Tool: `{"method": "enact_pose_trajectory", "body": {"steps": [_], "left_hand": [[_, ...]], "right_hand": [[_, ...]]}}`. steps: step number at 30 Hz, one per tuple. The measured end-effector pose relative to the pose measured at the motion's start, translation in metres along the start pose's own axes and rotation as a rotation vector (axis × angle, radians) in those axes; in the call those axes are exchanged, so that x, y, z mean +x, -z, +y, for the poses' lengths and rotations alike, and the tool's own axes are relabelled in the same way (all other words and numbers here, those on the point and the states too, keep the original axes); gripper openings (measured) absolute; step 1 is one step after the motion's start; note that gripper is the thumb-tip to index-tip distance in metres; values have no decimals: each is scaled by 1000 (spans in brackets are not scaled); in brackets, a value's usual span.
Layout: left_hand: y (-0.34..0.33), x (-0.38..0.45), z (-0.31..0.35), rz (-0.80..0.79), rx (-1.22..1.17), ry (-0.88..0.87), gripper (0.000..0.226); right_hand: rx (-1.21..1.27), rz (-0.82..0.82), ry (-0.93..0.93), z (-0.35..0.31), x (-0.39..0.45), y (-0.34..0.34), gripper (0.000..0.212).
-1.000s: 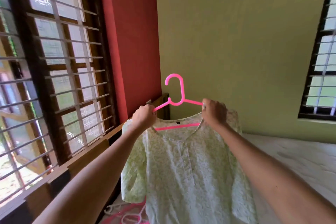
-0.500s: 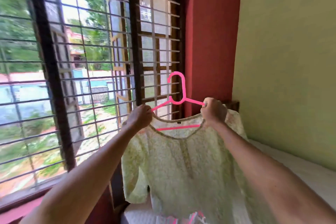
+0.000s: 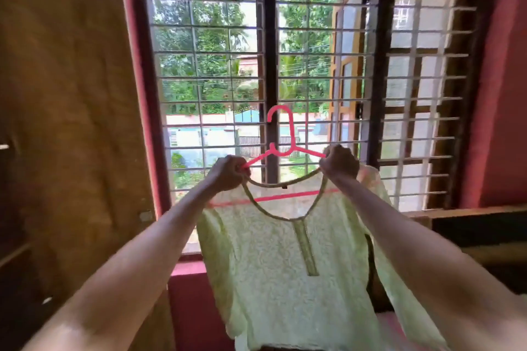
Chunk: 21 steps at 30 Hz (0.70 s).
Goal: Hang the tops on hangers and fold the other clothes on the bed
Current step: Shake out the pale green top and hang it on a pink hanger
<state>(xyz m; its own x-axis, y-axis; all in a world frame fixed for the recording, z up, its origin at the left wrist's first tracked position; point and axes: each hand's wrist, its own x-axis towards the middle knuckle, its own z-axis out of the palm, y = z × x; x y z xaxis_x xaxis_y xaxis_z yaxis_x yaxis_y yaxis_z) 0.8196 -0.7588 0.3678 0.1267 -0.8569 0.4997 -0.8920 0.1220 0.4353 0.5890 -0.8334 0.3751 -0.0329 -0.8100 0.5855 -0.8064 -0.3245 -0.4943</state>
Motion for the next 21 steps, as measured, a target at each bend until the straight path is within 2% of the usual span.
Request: {"method": "enact_pose_trajectory", "body": {"steps": [2, 5, 6, 8, 10, 12, 13, 15, 17, 21], "left_hand": [[44, -8, -53, -17, 114, 91, 16], [92, -17, -98, -90, 178, 159, 21], [114, -24, -116, -101, 168, 195, 24], [147, -40, -138, -107, -6, 278, 26], [183, -61, -163, -74, -206, 329, 13], [216, -78, -183, -18, -307, 404, 10], [229, -83, -195, 20, -321, 466, 12], [255, -87, -223, 150, -249, 614, 30], [278, -90, -246, 240, -176, 719, 36], [310, -88, -279, 324, -122, 904, 34]], "right_hand": [[80, -67, 58, -62, -6, -38, 21], [146, -142, 119, -122, -11, -77, 22], [191, -173, 151, -152, -14, -95, 22], [296, -206, 209, -197, -16, -118, 23], [416, -205, 239, -245, -20, -143, 20], [436, -172, 281, -290, -24, -171, 25], [412, -167, 303, -308, -27, -182, 33], [397, -192, 342, -348, -39, -201, 45], [425, -284, 413, -392, -54, -213, 42], [627, -642, 624, -470, -84, -228, 26]]}}
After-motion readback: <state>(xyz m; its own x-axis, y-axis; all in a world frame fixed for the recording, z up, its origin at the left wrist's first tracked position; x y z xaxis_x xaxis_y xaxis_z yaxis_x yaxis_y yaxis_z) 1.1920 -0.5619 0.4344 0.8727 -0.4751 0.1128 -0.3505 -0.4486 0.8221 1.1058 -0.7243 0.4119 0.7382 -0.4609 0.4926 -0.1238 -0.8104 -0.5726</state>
